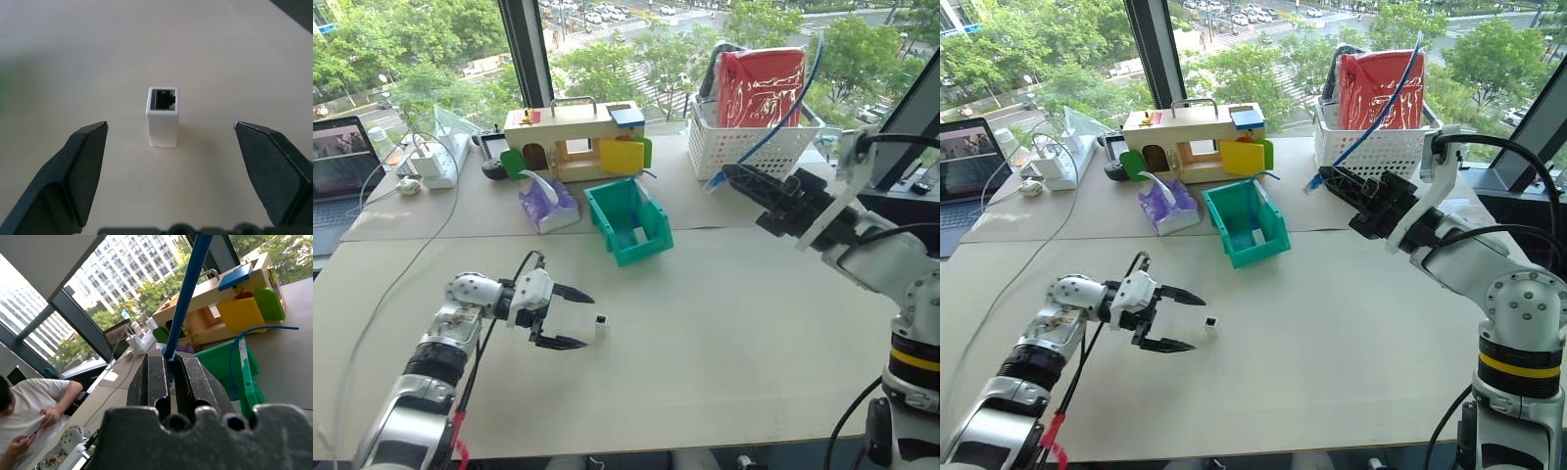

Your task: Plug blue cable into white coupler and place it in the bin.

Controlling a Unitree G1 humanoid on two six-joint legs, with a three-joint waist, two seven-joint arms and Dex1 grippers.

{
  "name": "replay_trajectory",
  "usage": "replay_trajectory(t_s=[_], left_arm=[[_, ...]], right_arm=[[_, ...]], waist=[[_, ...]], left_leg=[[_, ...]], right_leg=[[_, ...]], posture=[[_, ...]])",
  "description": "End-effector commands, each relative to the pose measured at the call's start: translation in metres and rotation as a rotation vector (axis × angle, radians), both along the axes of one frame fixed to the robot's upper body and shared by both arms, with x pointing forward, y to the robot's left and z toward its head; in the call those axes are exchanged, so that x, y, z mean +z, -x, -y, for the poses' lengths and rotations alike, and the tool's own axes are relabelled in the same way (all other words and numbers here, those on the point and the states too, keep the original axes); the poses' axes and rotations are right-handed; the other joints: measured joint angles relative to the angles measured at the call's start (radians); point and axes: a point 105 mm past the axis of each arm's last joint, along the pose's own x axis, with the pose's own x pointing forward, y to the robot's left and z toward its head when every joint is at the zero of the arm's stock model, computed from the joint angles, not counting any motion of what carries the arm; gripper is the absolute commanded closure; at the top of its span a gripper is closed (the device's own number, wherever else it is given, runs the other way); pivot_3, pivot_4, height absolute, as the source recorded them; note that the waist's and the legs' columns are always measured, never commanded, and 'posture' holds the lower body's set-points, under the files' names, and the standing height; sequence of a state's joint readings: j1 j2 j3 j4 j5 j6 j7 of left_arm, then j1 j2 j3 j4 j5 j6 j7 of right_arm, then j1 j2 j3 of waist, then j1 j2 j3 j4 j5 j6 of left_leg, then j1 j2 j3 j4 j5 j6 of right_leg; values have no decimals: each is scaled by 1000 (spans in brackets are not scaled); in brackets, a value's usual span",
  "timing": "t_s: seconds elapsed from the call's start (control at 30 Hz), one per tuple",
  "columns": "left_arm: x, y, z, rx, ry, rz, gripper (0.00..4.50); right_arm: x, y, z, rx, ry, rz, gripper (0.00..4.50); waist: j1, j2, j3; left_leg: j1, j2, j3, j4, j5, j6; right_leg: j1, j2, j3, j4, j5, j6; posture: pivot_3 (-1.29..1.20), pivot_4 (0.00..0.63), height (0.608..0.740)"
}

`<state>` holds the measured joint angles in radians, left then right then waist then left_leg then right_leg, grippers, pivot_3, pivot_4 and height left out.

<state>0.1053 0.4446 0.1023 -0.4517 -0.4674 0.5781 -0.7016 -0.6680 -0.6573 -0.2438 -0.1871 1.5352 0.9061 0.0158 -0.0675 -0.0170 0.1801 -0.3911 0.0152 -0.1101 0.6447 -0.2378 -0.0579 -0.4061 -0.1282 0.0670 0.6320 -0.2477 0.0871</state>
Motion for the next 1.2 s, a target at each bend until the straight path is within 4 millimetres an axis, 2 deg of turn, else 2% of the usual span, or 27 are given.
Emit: replay_trajectory(t_s=[0.03,0.13,0.23,0.4,0.57,0.73,0.93,1.2], left_arm=[[18,18,0,140,48,18,34],[14,25,0,162,18,0,34],[5,21,-1,197,-48,0,34],[-9,15,19,242,5,-52,34],[-18,12,23,222,-38,-45,34],[-29,11,35,188,-46,-59,34],[-26,3,60,132,-59,-15,34],[-22,-9,70,117,-80,20,34]], right_arm=[[11,7,0,16,-4,47,4500],[10,8,-1,17,-4,45,4500],[9,8,-1,17,-4,45,4500],[9,13,0,1,-1,46,4500],[8,20,5,-26,8,39,4500],[6,26,7,-50,14,25,4500],[6,30,9,-75,16,9,4500],[6,34,14,-111,20,5,4500]], waist=[[4,0,0],[15,0,0],[21,0,0],[24,0,0],[26,0,-1],[26,2,-2],[31,5,-5],[31,5,-5]], left_leg=[[0,0,0,0,0,0],[3,0,0,0,0,0],[4,-1,0,0,1,0],[2,-1,0,0,1,0],[2,-1,0,0,1,0],[3,-1,1,0,1,0],[2,-1,1,0,1,0],[2,-1,1,1,1,0]], right_leg=[[0,0,0,0,0,0],[2,0,0,2,1,-1],[4,0,0,1,1,-2],[3,0,0,-1,1,-2],[3,0,0,-1,1,-2],[4,0,0,-2,1,-2],[5,0,0,-3,1,-2],[5,0,0,-3,1,-2]], posture=[[0,150,740],[0,150,740],[0,150,740],[0,150,740],[0,150,740],[0,150,740],[0,150,740],[0,150,740]])
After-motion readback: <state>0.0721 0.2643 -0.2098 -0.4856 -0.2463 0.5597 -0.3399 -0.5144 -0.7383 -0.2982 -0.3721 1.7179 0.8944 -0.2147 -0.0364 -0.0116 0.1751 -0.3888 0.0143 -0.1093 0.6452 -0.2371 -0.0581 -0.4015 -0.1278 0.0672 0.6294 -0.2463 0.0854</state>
